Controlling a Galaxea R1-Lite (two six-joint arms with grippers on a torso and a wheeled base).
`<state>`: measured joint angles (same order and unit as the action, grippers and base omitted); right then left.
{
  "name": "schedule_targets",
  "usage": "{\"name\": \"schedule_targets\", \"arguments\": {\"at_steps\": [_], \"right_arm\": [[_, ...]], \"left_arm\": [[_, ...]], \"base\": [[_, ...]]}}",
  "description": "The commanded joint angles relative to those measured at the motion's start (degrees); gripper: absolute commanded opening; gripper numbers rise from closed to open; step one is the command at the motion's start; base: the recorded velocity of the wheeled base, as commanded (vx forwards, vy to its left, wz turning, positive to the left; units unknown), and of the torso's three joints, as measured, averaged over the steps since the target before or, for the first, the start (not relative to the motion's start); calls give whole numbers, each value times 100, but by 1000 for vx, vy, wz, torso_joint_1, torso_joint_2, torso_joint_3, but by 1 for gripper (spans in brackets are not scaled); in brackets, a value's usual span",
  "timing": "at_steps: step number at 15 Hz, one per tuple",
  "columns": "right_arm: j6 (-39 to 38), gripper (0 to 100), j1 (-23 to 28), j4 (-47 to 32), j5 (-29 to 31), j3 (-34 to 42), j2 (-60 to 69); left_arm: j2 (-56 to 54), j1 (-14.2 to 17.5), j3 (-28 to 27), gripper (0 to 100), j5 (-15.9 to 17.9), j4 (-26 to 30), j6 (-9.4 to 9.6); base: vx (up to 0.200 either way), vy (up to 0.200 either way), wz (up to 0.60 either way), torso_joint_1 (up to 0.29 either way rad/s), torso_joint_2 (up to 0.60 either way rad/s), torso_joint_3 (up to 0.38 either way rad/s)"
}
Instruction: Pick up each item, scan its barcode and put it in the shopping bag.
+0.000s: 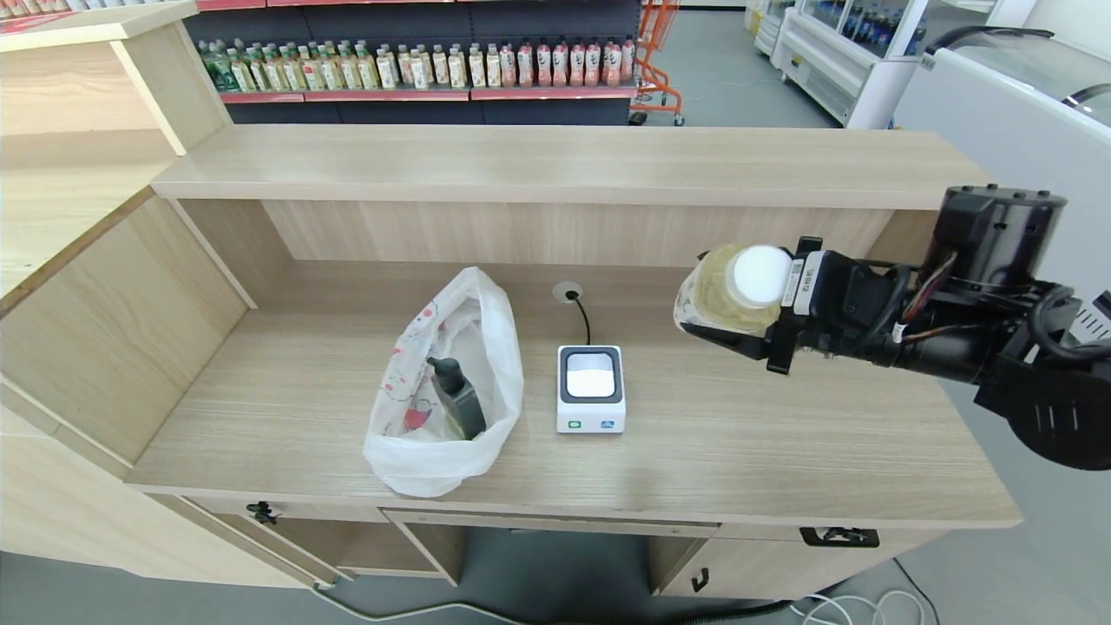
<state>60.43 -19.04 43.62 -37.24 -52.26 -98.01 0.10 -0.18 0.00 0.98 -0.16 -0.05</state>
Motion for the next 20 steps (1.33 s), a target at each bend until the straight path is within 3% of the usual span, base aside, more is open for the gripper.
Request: {"name": "schedule_targets", "arguments": {"at_steps": [1,9,16,20], "right_arm": [[-40,0,392,-11,-389,-118,-517],[4,0,718,-99,-1022,-364,-1396],[57,0,682,-117,-1514,-1524,-2152],[74,0,665,-64,-1725,-1603,-2424]], "left_arm": [[-1,1,0,100,-1,-2,5],[-1,1,0,100,-1,-2,5],[-1,1,0,100,-1,-2,14],[-1,1,0,100,-1,-2,14]], "base": [[0,200,0,2,7,2],[0,0,0,0,0,0],[0,0,0,0,0,0],[0,0,0,0,0,0]]}}
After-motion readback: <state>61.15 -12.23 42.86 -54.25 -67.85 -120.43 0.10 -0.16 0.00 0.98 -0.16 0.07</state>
